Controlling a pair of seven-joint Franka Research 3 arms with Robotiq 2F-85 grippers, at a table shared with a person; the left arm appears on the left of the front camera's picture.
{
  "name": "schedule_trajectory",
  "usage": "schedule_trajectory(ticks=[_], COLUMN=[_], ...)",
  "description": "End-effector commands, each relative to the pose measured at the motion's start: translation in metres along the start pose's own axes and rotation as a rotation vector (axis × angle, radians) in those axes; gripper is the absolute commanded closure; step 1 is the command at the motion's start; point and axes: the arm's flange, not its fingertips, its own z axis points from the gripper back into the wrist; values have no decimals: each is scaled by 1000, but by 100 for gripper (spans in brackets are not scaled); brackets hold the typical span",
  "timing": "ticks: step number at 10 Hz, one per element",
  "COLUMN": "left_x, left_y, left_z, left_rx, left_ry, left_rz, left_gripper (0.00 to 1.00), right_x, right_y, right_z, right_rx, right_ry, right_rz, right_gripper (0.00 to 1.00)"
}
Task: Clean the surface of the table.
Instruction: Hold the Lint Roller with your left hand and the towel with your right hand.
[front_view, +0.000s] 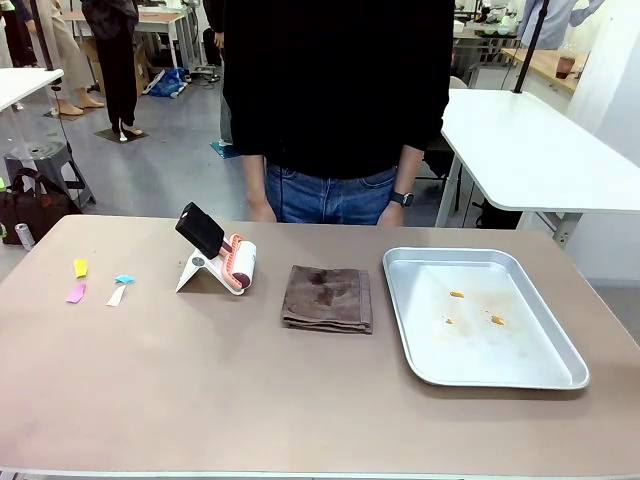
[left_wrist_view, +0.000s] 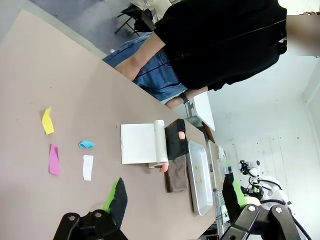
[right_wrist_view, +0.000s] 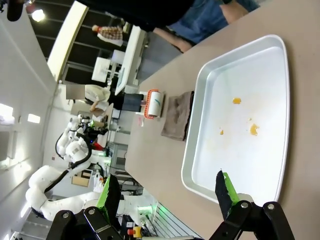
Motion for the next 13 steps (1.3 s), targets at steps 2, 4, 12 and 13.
schedule_trajectory(ticks=[2,4,12,13], left_x=[18,23,3,11], left_y=[-30,-74,-184,-186], left_z=[4,-11,-210,-227], left_rx=[-62,-44,294,337], left_ry=[-11,89,673,748], left_rz=[25,8,-320,-294], left_gripper=[0,0,0,0], right_x=[0,-1,21,22], right_y=[35,72,180,180], right_z=[-33,-79,-345,-370], right_rx=[-162,-204,-521,-594], right_ry=[-11,60,542,532], right_rz=[52,100,402,385], right_gripper=[0,0,0,0])
